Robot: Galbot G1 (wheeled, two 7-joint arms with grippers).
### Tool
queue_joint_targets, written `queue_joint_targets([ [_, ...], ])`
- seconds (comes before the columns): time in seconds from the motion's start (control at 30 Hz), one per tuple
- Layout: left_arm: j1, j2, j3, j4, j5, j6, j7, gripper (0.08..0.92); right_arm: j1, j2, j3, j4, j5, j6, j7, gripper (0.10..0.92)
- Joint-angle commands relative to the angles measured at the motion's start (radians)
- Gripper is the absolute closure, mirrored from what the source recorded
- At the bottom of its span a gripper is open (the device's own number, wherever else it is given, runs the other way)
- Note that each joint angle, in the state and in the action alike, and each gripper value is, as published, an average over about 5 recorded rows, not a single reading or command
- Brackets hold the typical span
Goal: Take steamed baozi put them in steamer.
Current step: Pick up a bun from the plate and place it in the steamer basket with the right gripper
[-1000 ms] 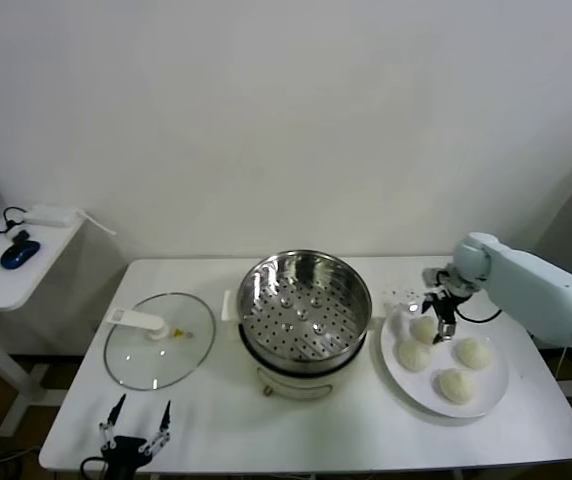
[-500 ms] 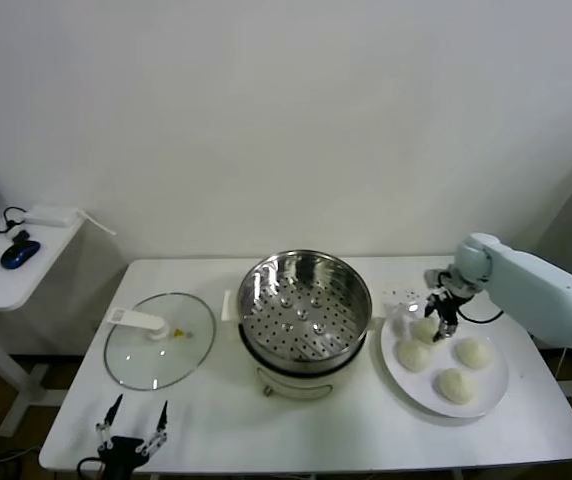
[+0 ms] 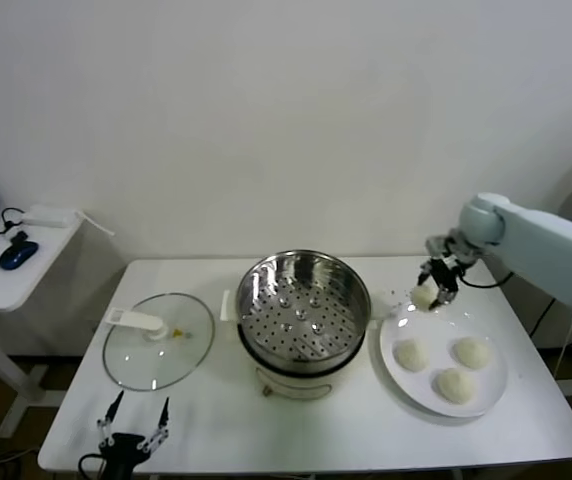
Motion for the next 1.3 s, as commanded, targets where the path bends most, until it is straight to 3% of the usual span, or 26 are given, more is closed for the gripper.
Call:
queue_joint_targets([
  [0.03, 0.001, -0.003, 0.004, -0.005, 0.001, -0.001, 0.000, 0.177, 0.333, 0.064, -0.211, 0.199, 0.212, 0.174, 0.062, 0.381],
  [0.37, 0.005, -0.004, 0.002, -0.013, -0.002, -0.006, -0.003, 0.177, 0.357, 0.298, -0.295, 0.106, 0.104, 0.558, 0.185, 0.366],
  [0.63, 0.002, -0.002, 0.000, -0.011, -0.005, -0.008, -0.004, 0.177, 0.228, 0.475, -0.250, -0.101, -0.058, 0.797, 0.221, 0.364],
  [0.87, 0.000, -0.003, -0.004, -0.009, -0.008, -0.009, -0.004, 0.177, 0.108, 0.557, -0.219, -0.258, -0.100, 0.825, 0.197, 0.364],
  [1.3, -0.009, -0.010, -0.006, 0.013, -0.003, -0.016, -0.005, 0.177, -0.024, 0.596, -0.190, -0.366, -0.130, 0.825, 0.152, 0.364],
])
